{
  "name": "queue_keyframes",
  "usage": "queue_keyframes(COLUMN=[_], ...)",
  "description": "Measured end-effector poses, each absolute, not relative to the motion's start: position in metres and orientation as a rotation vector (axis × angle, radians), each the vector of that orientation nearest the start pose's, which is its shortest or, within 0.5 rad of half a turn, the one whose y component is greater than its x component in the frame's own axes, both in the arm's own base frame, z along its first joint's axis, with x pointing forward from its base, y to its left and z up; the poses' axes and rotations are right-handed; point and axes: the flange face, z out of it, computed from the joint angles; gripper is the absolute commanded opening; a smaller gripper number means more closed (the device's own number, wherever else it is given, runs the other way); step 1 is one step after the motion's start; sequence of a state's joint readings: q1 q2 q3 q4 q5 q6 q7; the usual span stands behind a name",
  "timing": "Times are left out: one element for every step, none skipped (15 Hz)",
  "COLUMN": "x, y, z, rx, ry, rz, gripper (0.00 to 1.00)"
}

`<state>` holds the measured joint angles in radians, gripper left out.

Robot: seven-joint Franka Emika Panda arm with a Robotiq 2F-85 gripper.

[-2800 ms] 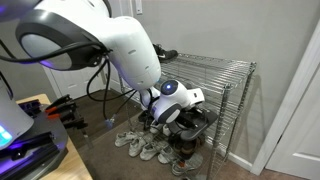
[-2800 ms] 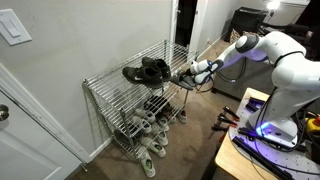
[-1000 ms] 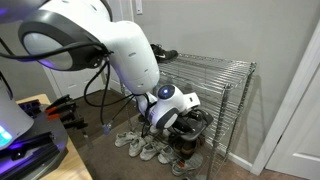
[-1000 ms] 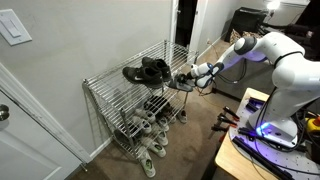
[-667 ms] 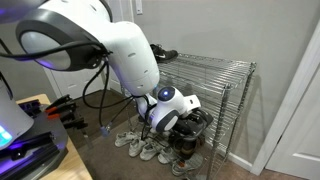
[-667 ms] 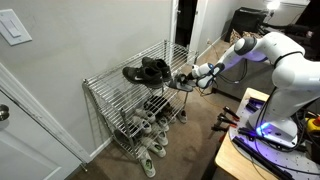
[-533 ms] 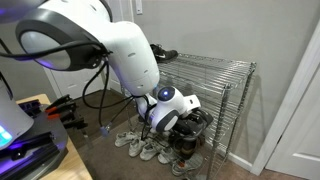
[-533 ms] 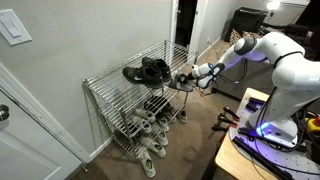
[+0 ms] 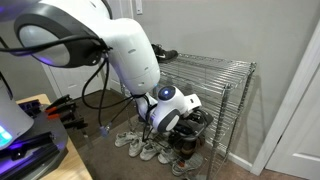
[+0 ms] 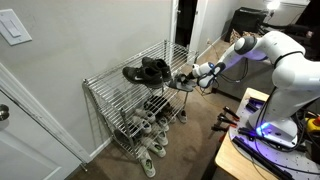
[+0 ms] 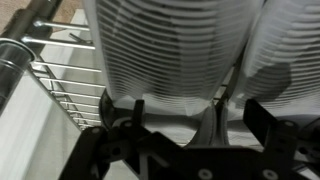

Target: Remove the pair of grey slippers from the top rack and put them on the second rack from the top

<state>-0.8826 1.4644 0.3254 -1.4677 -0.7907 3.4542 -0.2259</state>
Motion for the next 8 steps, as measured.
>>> queue_keyframes(x=[0.553,0.553,0.552,0.551,0.549,0.548,0.548,0.548], y=[-0.292,-0.297,-0.304,-0.311,-0.319,-0.327,-0.335,-0.342], z=[-0.075,-0.073,-0.070,-0.067,-0.063,-0.058,-0.052,-0.046], rx=[-2.983,-2.995,-3.009,-3.026,-3.045,-3.065,-3.084,-3.101], ry=[-0.183,-0.186,-0.192,-0.199,-0.207,-0.214,-0.221,-0.225], rz=[-1.081,-1.084,-1.085,-1.084,-1.083,-1.083,-1.084,-1.084], gripper=[1.00,1.00,1.00,1.00,1.00,1.00,1.00,1.00])
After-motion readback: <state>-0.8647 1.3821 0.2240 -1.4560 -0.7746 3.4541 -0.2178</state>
